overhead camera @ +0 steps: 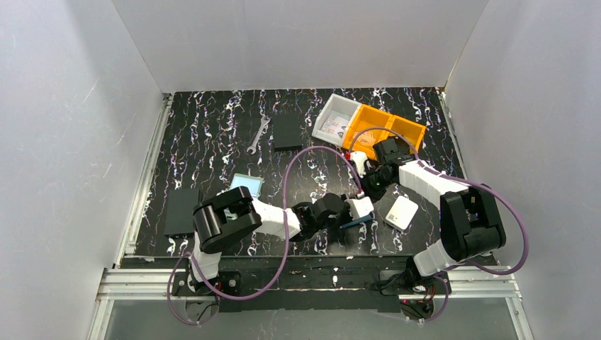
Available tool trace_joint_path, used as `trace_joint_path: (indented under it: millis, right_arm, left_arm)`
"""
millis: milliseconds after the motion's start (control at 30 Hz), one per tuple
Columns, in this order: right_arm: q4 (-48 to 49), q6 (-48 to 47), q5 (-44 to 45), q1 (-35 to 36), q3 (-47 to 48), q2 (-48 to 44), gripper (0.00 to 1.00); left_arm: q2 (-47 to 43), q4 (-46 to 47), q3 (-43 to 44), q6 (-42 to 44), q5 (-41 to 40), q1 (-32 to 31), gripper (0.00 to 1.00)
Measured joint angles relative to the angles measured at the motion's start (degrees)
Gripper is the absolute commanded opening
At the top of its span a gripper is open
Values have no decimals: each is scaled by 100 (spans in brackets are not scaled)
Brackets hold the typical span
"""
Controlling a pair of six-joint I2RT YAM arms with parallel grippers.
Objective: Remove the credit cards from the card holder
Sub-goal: Open the card holder at the center of the board.
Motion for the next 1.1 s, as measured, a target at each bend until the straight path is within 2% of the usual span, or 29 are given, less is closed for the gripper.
trace_joint_path:
  millis: [200, 333, 600, 733, 867, 1033, 1100]
  right_arm:
    - [24, 26, -160, 72, 2, 66, 17]
    - [-24, 0, 48, 79, -9, 227, 17]
    - [-50, -9, 109, 76, -9, 229, 18]
    - [-68, -33, 9, 72, -9, 192, 21]
    - [-79, -107, -284, 26, -39, -179, 34]
    - [-63, -136, -1008, -17, -39, -715, 63]
    - [-57, -101, -1425, -17, -42, -723, 68]
  left_arm:
    - [-293, 2, -306, -892, -299, 227, 0]
    - [-487, -186, -431, -1530, -667, 476, 0]
    - [-675, -402, -507, -2240, -697, 758, 0]
    - [-765, -531, -540, -2640, -693, 879, 0]
    - [-994, -772, -664, -3285, -682, 1054, 0]
    - [-1368, -1091, -879, -4179, -645, 1276, 0]
    - [-1438, -1165, -935, -4524, -599, 1340, 0]
